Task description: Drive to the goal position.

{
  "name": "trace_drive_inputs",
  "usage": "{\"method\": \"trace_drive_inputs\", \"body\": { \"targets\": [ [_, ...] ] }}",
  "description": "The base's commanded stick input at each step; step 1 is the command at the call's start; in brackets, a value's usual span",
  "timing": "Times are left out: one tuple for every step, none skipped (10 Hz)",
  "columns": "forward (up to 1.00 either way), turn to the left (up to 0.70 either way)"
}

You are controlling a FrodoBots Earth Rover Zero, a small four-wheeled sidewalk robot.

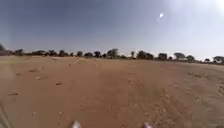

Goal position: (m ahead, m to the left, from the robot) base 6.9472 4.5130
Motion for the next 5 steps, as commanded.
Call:
{"method": "trace_drive_inputs", "body": {
  "targets": [
    [0.7, -0.06],
    [0.7, -0.35],
    [0.7, -0.35],
    [0.7, -0.35],
    [0.7, -0.35]
  ]
}}
